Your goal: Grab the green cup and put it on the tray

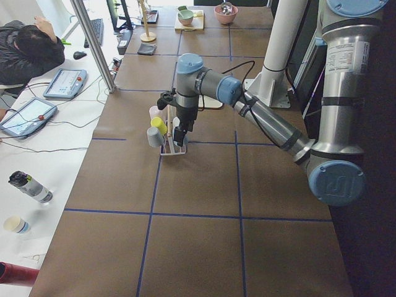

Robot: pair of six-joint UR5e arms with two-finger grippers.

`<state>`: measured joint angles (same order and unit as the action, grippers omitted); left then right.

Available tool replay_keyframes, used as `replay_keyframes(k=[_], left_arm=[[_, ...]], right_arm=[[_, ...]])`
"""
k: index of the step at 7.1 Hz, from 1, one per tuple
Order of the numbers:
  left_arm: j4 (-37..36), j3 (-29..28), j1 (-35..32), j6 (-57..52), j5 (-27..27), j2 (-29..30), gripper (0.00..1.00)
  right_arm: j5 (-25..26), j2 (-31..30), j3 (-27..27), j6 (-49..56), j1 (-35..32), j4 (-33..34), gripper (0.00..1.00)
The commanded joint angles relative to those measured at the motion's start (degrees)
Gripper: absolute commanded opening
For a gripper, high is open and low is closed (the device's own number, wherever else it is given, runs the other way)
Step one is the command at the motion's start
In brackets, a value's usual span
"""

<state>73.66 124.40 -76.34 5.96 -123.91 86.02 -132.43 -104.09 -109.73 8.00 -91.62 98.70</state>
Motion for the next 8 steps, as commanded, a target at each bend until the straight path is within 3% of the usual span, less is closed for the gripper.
replay_keyframes(k=[1, 2, 4, 5, 8], left_arm=[[0.78, -10.17, -4.86, -13.14, -2.03, -4.36, 1.0], [0.78, -13.79, -7.74, -20.04, -2.3, -3.94, 1.0], [0.78, -20.48, -13.35, -20.02, -5.35, -2.72, 1.0], [0.52, -20.51, -15.13, -19.93, -11.03, -2.79, 1.0], [0.96, -20.6, -15.68, -20.19, -11.18, -2.7, 1.0]], right_arm=[[0.06, 0.03, -0.05, 0.0, -0.05, 0.0, 1.0], [0.06, 0.03, -0.14, -0.09, -0.05, 0.0, 1.0], [0.06, 0.29, -0.14, 0.0, -0.05, -0.09, 1.0], [-0.02, 0.29, -0.22, -0.35, -0.05, -0.09, 1.0], [0.06, 0.38, -0.31, -0.35, -0.05, -0.09, 1.0]])
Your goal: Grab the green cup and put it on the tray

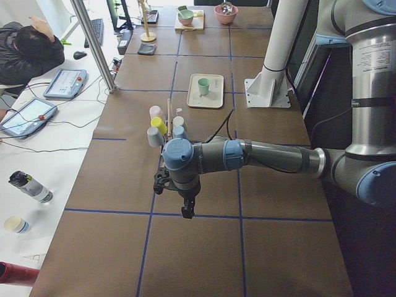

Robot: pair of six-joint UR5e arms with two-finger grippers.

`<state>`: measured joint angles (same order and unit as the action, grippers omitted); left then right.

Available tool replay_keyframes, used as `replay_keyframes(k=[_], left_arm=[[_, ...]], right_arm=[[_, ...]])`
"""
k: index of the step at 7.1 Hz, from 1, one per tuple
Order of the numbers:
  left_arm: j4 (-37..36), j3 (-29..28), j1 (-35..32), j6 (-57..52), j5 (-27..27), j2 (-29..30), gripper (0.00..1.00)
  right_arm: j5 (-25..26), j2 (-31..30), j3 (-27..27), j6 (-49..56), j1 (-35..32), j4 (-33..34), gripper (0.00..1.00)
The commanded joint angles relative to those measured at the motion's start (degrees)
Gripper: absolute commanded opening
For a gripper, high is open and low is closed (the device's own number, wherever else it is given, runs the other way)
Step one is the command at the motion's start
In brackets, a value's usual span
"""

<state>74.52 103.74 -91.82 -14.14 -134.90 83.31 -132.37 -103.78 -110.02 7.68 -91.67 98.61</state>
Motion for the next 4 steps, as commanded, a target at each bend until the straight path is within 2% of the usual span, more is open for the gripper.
replay_keyframes(k=[1, 4], left_arm=[[0.1, 0.23, -0.2, -0.09, -0.28, 0.18, 1.0], [0.19, -2.3, -0.11, -0.01, -0.28, 0.19, 1.0]], right_arm=[[0.01, 0.24, -0.11, -0.03, 0.0, 0.0, 1.0], [0.1, 0.51, -0.99, -0.3, 0.0, 0.0, 1.0]])
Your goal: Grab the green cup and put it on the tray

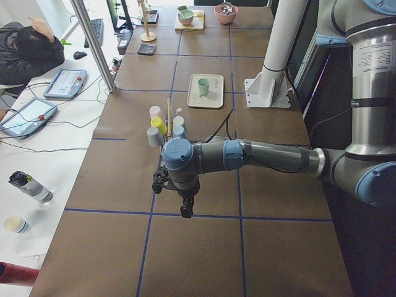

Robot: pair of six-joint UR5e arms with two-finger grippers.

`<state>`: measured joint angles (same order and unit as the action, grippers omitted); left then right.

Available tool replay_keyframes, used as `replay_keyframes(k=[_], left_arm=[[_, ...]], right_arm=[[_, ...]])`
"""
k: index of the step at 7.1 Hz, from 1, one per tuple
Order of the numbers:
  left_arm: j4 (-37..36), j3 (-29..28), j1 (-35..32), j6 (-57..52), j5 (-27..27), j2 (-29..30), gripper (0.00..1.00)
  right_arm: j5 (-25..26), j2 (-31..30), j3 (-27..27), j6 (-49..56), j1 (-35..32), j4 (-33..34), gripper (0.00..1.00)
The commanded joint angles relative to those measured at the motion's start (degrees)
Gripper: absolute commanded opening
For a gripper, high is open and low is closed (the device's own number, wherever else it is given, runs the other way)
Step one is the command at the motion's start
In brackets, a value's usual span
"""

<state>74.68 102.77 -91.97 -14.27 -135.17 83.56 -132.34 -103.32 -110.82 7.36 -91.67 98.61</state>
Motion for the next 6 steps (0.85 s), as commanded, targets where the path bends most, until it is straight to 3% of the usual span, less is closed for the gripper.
replay_keyframes(k=[1, 6], left_arm=[[0.03, -1.95, 0.04, 0.12, -0.01, -0.15, 1.0], [-0.14, -2.13, 0.04, -0.32, 0.26, -2.0, 1.0]], right_arm=[[0.15, 0.05, -0.09, -0.07, 0.09, 0.0, 1.0], [0.51, -0.39, 0.43, 0.02, 0.09, 0.18, 1.0]])
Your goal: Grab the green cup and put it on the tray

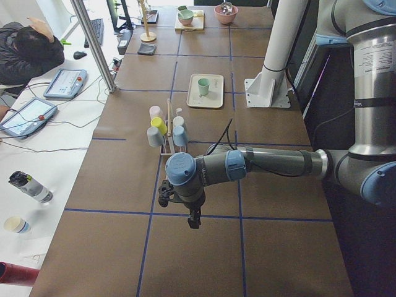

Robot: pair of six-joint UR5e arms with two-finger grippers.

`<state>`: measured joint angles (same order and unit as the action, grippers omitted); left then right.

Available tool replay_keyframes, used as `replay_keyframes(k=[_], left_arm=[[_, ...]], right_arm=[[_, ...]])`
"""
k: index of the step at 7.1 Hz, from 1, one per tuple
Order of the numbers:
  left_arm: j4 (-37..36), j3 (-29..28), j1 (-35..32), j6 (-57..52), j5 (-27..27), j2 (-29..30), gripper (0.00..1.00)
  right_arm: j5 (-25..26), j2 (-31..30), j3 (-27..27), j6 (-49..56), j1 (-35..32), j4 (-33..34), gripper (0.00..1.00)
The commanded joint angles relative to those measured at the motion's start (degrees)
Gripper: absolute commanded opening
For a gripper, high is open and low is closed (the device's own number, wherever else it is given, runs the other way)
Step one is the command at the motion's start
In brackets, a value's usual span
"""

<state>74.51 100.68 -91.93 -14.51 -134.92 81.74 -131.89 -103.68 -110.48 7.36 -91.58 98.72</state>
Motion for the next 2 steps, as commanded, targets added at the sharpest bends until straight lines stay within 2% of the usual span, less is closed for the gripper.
replay_keyframes(k=[1, 2], left_arm=[[0.02, 0.13, 0.0, -0.08, 0.01, -0.17, 1.0], [0.02, 0.04, 0.0, 0.01, 0.01, -0.17, 1.0]], right_arm=[[-0.03, -0.03, 0.09, -0.15, 0.0, 0.07, 1.0], [-0.12, -0.2, 0.0, -0.32, -0.09, 0.07, 1.0]])
